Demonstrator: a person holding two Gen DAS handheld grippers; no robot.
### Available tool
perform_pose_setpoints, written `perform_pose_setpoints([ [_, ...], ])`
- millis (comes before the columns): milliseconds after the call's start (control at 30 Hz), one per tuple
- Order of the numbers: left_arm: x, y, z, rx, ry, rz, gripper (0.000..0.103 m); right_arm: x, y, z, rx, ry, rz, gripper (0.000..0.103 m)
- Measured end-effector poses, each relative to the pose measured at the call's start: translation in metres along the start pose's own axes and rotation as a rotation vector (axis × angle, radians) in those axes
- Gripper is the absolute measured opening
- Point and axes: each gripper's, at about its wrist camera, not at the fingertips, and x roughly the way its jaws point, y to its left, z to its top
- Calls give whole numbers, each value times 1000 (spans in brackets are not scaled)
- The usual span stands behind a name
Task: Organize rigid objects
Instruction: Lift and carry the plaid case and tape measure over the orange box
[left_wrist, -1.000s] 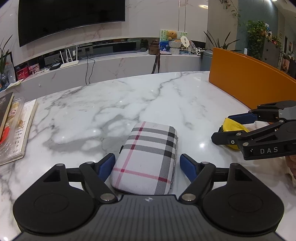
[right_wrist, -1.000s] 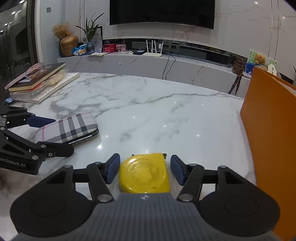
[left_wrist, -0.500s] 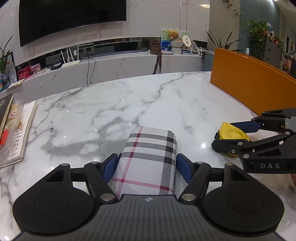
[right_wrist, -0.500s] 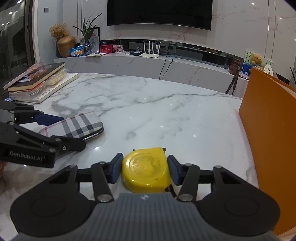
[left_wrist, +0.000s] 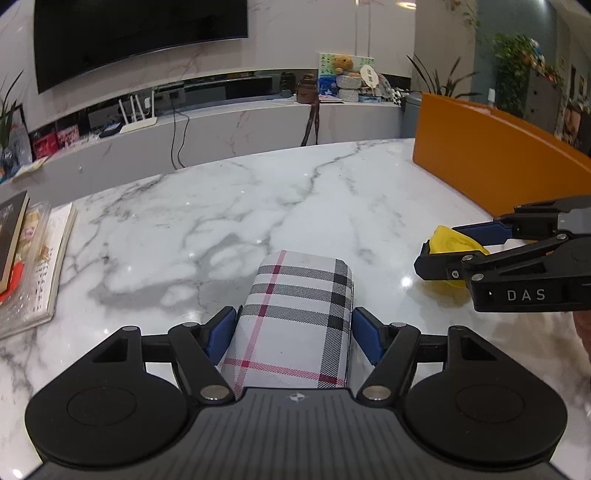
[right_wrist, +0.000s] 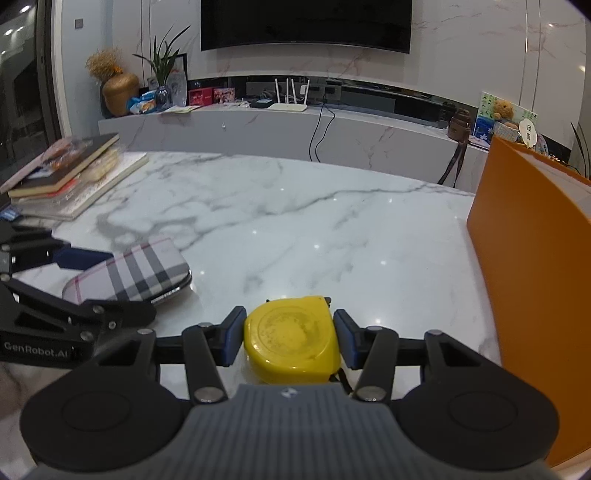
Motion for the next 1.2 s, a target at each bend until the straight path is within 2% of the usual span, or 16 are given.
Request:
perform_pose_setpoints([
  [300, -19, 0, 20, -26, -14, 34, 79, -19, -3, 27, 16, -43, 1, 53],
  [600, -45, -14, 69, 4, -82, 53, 79, -50, -17, 71, 75, -145, 1, 53],
  [900, -62, -55, 131, 92, -174, 44, 79, -83, -51, 106, 137, -271, -52, 53],
  [1200, -51, -110, 168, 184, -221, -19, 79, -110, -102, 111, 219, -312, -124, 53],
])
